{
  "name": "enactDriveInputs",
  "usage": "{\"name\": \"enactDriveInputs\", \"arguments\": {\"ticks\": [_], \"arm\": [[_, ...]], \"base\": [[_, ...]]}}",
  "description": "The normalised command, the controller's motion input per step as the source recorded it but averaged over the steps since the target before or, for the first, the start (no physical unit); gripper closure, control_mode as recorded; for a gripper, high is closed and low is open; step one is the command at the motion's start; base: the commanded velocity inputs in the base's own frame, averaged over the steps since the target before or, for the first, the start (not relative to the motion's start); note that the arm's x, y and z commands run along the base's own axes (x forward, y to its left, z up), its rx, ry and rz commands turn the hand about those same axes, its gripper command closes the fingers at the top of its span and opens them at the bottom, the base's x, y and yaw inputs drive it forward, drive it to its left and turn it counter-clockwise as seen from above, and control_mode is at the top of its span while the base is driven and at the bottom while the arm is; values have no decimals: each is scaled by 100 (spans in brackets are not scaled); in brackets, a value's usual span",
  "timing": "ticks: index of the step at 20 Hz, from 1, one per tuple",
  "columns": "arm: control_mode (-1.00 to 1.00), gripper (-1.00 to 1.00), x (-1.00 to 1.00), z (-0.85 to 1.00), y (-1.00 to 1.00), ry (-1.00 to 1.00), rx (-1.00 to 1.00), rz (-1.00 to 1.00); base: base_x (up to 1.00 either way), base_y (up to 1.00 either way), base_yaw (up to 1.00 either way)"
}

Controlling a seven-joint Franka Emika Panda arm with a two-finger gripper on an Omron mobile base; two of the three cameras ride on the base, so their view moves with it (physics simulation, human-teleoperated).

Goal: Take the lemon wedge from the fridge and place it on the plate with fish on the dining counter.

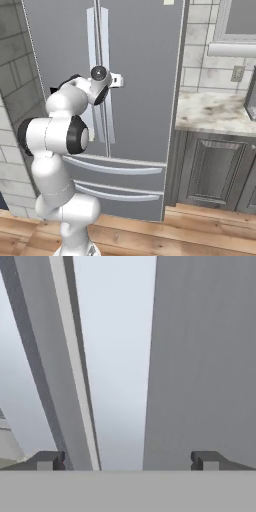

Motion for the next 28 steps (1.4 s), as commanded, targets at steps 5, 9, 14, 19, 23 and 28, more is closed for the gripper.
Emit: {"name": "enactDriveInputs", "arguments": {"ticks": [5,9,14,19,23,28], "arm": [[-100,-100,43,-18,0,0,0,0],[-100,-100,49,-22,0,0,0,0],[-100,-100,46,-29,0,0,0,0],[-100,-100,54,-30,0,0,-6,0],[-100,100,21,-10,0,0,-5,0],[-100,100,0,0,0,0,0,0]], "base": [[0,0,0],[0,0,0],[0,0,0],[0,0,0],[0,0,0],[0,0,0]]}}
